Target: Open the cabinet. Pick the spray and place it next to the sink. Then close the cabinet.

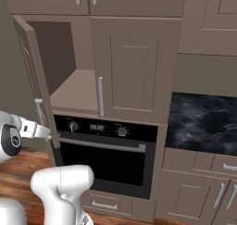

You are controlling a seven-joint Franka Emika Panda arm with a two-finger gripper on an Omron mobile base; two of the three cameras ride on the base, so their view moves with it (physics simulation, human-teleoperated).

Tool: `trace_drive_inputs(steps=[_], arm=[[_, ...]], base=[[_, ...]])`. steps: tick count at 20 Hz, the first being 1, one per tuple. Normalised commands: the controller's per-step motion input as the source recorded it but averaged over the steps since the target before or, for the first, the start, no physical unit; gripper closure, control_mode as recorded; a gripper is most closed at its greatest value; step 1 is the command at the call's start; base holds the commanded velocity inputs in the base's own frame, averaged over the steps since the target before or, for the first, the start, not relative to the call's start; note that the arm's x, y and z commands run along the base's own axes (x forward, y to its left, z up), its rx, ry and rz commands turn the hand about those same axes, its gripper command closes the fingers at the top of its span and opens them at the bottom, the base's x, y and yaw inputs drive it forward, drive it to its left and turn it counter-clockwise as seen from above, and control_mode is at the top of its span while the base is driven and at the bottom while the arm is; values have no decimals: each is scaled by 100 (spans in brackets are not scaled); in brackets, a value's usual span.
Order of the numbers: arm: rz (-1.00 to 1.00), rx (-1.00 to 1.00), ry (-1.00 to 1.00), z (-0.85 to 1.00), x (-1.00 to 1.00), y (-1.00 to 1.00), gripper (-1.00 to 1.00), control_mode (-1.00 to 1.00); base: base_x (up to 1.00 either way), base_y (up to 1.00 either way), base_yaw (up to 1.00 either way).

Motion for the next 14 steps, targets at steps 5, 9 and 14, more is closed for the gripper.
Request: trace_drive_inputs(steps=[5,9,14], arm=[[0,0,-2,0,-44,-14,-100,-100],[-1,2,-3,0,-27,-62,-100,-100],[0,13,-6,0,-22,-96,-100,-100]], base=[[0,0,0],[0,0,0],[0,0,0]])
